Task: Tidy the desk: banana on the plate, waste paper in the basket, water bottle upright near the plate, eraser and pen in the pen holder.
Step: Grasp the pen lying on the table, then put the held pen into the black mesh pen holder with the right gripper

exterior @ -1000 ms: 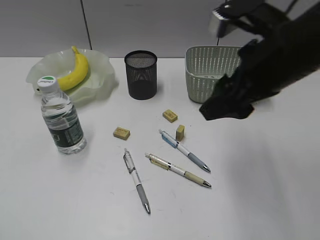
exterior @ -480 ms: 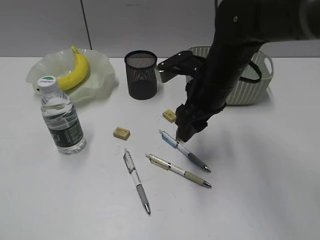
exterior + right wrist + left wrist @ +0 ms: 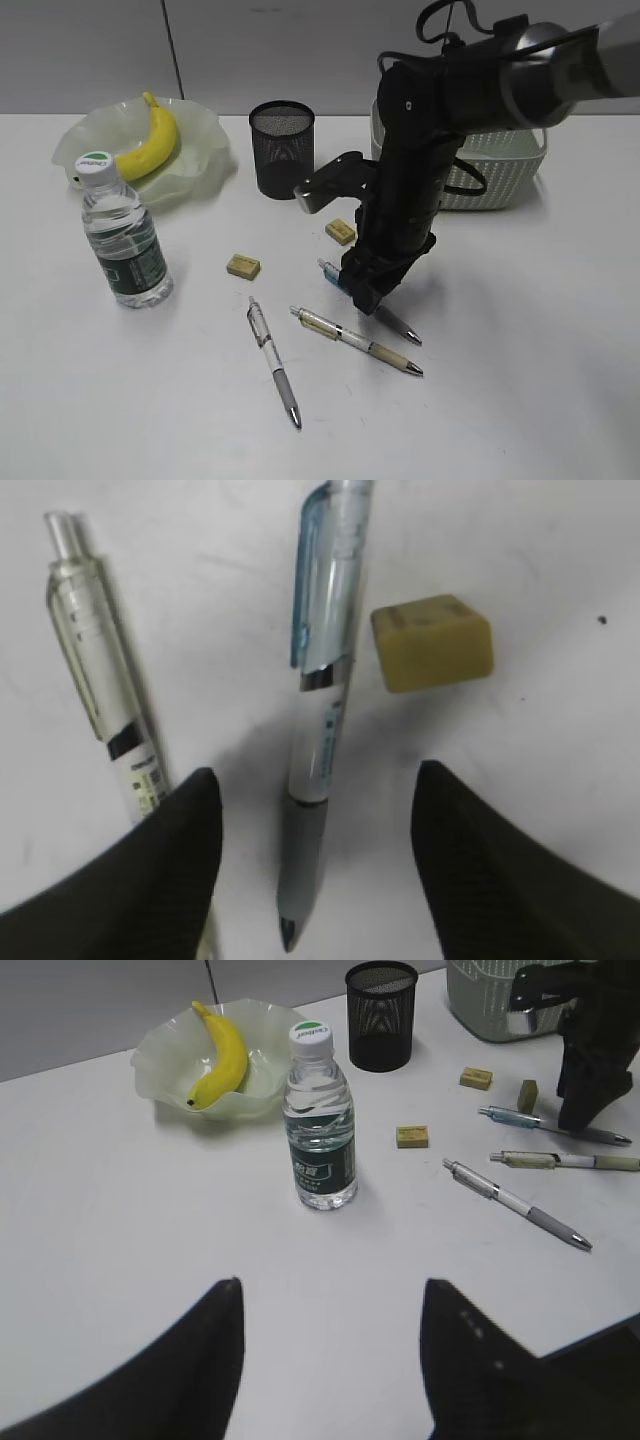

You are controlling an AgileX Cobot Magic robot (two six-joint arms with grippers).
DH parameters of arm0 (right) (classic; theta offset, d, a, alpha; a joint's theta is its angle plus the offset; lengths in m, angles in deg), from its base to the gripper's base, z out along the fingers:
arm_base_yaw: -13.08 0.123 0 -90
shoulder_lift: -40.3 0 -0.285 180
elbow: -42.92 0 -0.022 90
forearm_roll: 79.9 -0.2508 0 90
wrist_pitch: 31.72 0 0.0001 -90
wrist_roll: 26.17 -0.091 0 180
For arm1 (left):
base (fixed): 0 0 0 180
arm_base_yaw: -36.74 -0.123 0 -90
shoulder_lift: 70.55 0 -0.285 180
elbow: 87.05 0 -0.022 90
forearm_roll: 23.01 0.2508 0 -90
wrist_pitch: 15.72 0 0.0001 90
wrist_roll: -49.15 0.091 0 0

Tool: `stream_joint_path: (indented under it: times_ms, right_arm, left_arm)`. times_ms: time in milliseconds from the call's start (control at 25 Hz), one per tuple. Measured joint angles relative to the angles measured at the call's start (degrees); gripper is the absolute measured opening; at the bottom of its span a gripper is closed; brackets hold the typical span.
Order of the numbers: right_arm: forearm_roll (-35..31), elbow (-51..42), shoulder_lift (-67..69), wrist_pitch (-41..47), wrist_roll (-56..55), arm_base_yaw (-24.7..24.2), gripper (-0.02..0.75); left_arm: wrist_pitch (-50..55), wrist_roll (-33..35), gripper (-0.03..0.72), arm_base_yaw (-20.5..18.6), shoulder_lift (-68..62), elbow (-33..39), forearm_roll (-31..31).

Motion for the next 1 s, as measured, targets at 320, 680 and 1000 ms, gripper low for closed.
stream_joint_path:
  times_ms: [320,680,1000]
  right_arm:
    - [0.4,0.2,2.4,-2.1,-0.1,0.0,0.470]
    - [2.4,4.0,3.9,3.1,-2.0,0.0,0.106]
    - [-6.9,16.2,1.1,7.4,0.9,0.3,0.108]
  left_arm:
    - [0.0,-0.2,0.420,0.0,0.0,0.0,0.0]
    - [0.0,-0.2,0.420,0.0,0.0,0.0,0.0]
    - [0.0,-0.2,0.420,0.0,0.0,0.0,0.0]
